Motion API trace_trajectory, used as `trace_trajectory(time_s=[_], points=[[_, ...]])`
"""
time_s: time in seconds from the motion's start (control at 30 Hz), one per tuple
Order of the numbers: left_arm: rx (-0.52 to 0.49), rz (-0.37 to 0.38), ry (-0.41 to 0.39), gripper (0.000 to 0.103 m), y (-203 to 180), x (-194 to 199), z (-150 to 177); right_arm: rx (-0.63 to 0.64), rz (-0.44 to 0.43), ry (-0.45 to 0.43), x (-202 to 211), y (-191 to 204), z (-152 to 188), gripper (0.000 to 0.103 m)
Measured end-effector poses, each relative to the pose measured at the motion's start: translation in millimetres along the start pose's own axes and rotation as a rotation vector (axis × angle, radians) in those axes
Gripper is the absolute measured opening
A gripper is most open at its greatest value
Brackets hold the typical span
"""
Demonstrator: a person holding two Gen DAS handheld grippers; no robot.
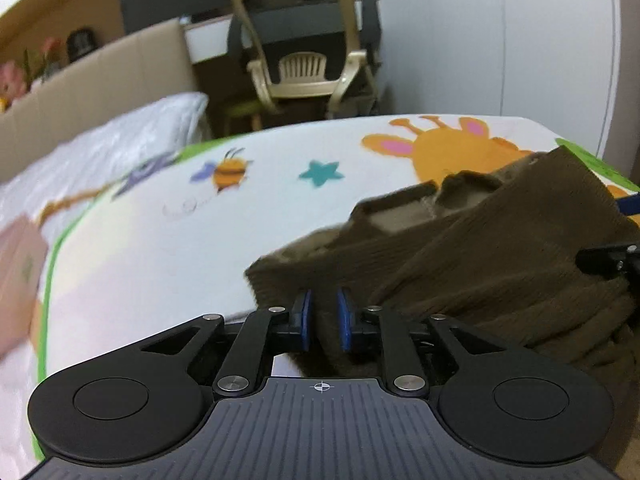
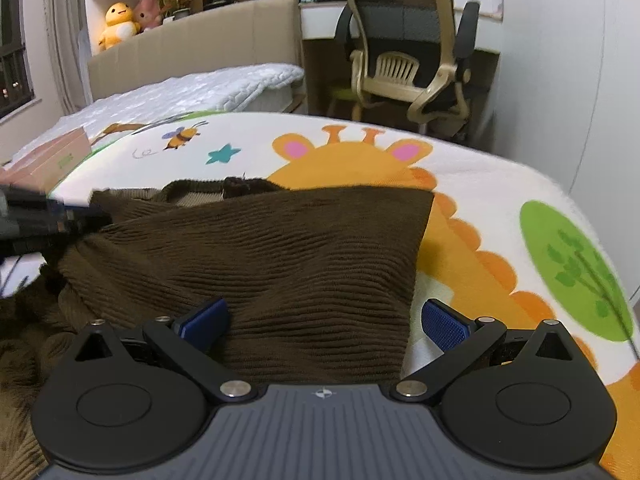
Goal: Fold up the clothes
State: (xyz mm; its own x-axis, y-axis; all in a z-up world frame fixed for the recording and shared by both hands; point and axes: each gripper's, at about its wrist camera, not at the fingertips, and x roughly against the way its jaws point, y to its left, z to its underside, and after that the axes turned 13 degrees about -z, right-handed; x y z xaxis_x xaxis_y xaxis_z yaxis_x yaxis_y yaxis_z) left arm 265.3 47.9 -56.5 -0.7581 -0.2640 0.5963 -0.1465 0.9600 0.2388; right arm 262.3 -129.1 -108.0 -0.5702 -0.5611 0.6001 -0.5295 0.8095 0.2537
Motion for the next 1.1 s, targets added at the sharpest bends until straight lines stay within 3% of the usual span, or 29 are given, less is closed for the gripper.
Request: trace_trajectory(time_s=[0.07,0.1,0.23,0.37,0.47,0.5,0.53,0.57,0.6,0.63,0.67,0.77,0.9,1.0,1.1], points=[[0.099,0.051,0.011,0.051,22,8,-9,-0.038,-0.043,-0.004,5,-8,-5,0.103],[0.155,0.08,0.016,0.056,34,12,-15,-0.063,-0.068,-0.028,12,-15,-10,0.103],[0.306,0.15,0.096,0.057,67,1,-30,-0.148,-0.12,-0.08,26,-44,-38,0.102],[0.399,0.181,0.212,0.063,75,-30,-31,-0.164,-0.087,-0.027,-1,-71,-62,0.087],[0.407,0.173,0.243,0.064,62,-51,-21,-0.216,-0.127,0.016,-27,-84,-65,0.077],[0.395,0.166,0.214,0.064,56,-51,-21,-0.206,-0.135,0.022,-35,-81,-65,0.073],[0.378,0.164,0.192,0.055,51,-51,-21,-0.197,-0.143,0.028,-43,-79,-65,0.069],[0.354,0.167,0.177,0.038,45,-50,-22,-0.176,-0.149,0.04,-49,-75,-65,0.05],[0.336,0.172,0.165,0.028,41,-49,-22,-0.158,-0.16,0.055,-51,-69,-66,0.041],[0.325,0.179,0.158,0.017,38,-45,-23,-0.157,-0.177,0.066,-52,-64,-67,0.022],[0.314,0.186,0.151,0.013,35,-42,-23,-0.151,-0.185,0.07,-49,-59,-67,0.018],[0.322,0.233,0.094,0.012,42,-10,-27,-0.081,-0.177,0.024,-14,-38,-62,0.016],[0.285,0.299,-0.014,0.012,61,64,-20,-0.039,-0.236,-0.066,68,-17,-48,0.016],[0.229,0.338,-0.068,0.012,64,115,2,0.01,-0.276,-0.105,127,3,-23,0.016],[0.156,0.342,-0.061,0.015,53,147,34,0.045,-0.29,-0.082,159,20,13,0.016]])
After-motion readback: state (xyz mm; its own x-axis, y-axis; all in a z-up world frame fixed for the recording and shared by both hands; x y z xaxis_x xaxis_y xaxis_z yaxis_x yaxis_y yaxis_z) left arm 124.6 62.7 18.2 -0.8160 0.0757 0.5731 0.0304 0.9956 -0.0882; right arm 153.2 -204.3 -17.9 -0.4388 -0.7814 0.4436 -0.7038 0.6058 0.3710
